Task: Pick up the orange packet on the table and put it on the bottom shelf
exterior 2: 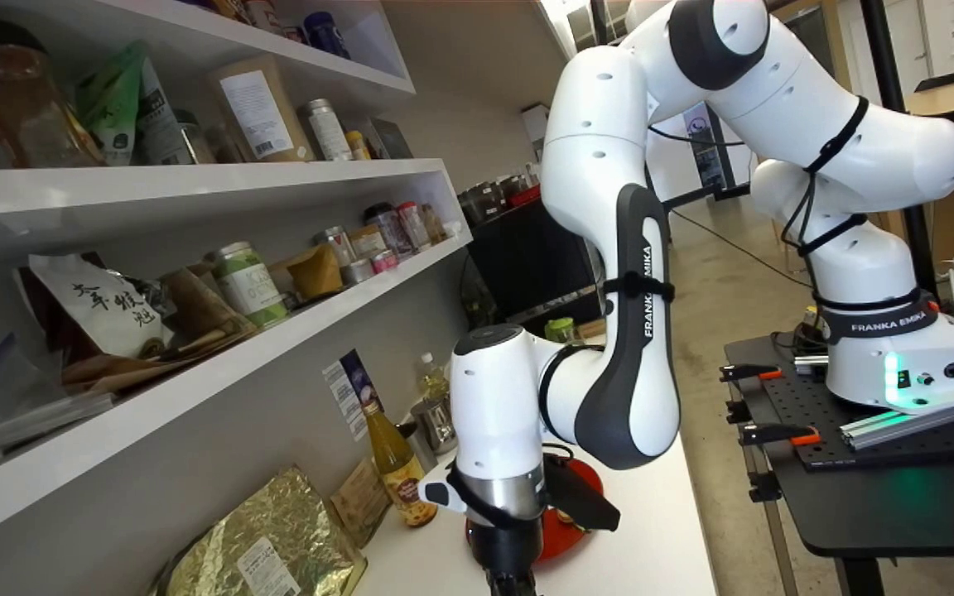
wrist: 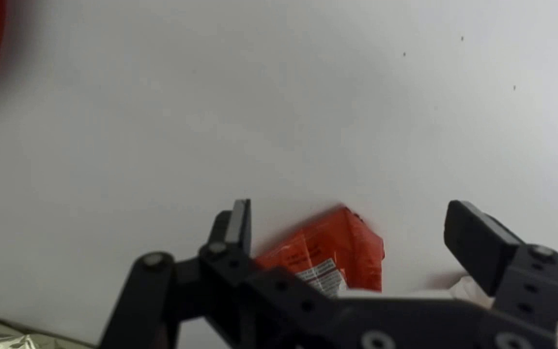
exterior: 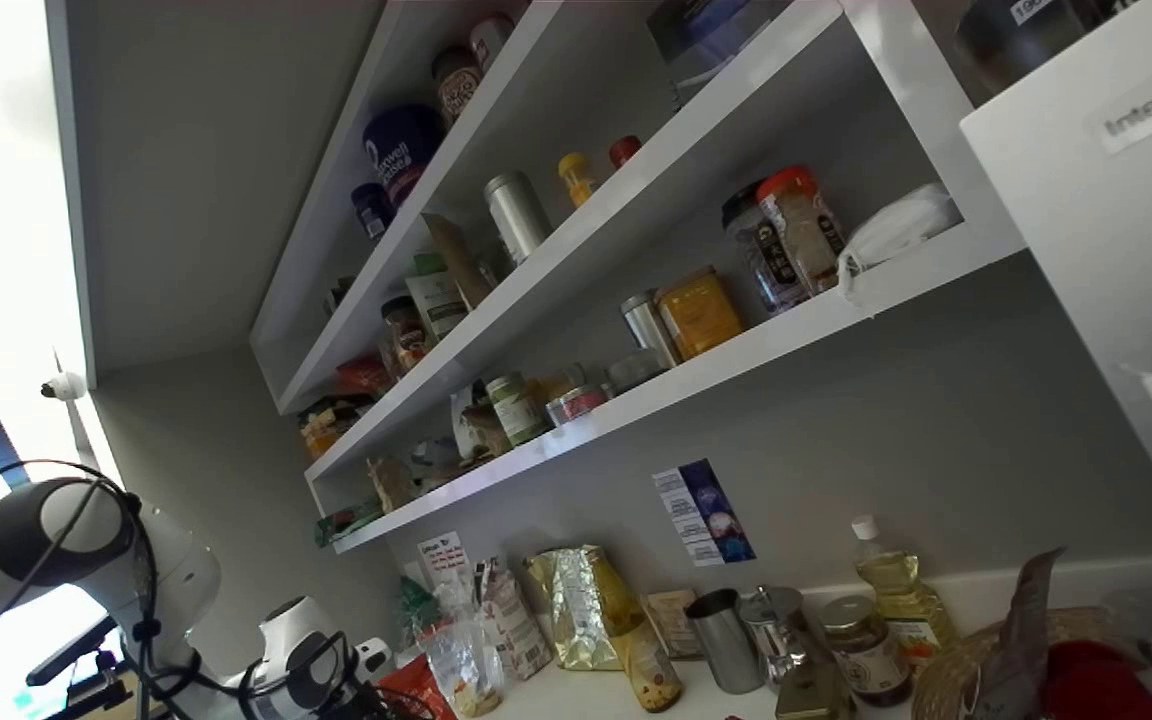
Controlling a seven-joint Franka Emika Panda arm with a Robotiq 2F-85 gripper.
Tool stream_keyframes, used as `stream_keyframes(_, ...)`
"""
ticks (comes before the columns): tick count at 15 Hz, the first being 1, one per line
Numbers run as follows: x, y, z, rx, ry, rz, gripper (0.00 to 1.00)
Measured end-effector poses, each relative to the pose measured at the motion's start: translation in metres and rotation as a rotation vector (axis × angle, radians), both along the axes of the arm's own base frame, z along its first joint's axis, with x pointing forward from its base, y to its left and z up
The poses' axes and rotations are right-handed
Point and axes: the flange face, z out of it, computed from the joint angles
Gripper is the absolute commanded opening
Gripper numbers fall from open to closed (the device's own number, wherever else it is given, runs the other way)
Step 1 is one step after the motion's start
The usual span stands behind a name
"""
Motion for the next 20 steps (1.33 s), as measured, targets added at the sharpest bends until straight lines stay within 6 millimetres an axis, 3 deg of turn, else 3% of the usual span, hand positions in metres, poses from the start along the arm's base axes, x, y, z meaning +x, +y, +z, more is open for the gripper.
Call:
stream_keyframes(5,0.007,0.034,0.009,0.079,-0.001,-0.192,1.00)
stream_keyframes(10,0.013,0.045,0.000,0.121,0.011,-0.371,1.00)
stream_keyframes(16,0.000,0.065,-0.033,0.126,-0.053,-0.346,1.00)
stream_keyframes(20,-0.012,0.078,-0.041,0.144,-0.121,-0.289,1.00)
